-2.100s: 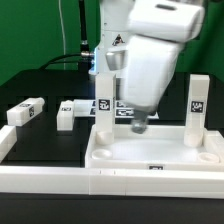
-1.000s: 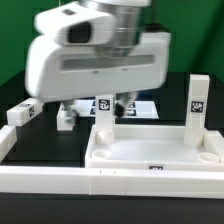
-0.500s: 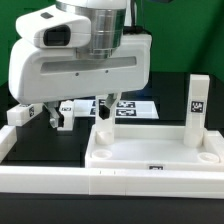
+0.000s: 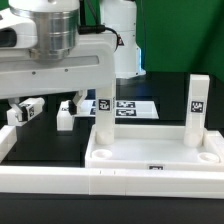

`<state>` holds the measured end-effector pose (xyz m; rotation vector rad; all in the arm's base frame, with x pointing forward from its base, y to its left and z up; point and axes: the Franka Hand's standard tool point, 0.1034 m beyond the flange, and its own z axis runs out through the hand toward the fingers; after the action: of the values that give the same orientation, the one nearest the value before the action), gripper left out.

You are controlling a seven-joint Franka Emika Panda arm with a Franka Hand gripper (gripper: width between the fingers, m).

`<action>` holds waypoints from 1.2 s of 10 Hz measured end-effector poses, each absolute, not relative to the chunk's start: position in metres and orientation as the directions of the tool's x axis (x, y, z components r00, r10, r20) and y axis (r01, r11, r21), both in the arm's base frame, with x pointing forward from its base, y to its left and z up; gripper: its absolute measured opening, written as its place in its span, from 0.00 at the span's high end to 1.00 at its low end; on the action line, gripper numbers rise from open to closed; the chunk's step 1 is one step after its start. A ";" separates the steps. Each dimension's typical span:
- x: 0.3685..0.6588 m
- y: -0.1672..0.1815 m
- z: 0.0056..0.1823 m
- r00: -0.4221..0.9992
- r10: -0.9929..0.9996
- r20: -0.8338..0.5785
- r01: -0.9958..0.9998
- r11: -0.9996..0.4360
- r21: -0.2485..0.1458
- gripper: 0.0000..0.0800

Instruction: Assemble desk

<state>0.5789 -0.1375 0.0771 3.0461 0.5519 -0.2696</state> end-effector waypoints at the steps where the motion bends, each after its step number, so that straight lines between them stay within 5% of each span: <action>1: 0.579 -0.138 0.077 0.939 0.296 -0.177 0.302 -0.953 0.012 0.19; 4: 0.561 -0.140 0.070 0.973 -0.004 -0.232 0.000 -1.000 0.017 0.19; 10: 0.541 -0.163 0.068 0.962 -0.041 -0.270 -0.048 -0.999 -0.019 0.19; 11: 0.537 -0.163 0.067 0.958 -0.054 -0.280 -0.065 -0.997 -0.030 0.19; 12: 0.523 -0.167 0.066 0.935 -0.117 -0.335 -0.153 -0.985 -0.085 0.19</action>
Offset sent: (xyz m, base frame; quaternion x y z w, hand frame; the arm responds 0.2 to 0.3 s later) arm -0.0273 -0.0199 -0.0037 0.0693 -0.0821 0.3430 0.9332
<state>0.5227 -0.1669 0.0664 3.1978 -0.2236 -0.5422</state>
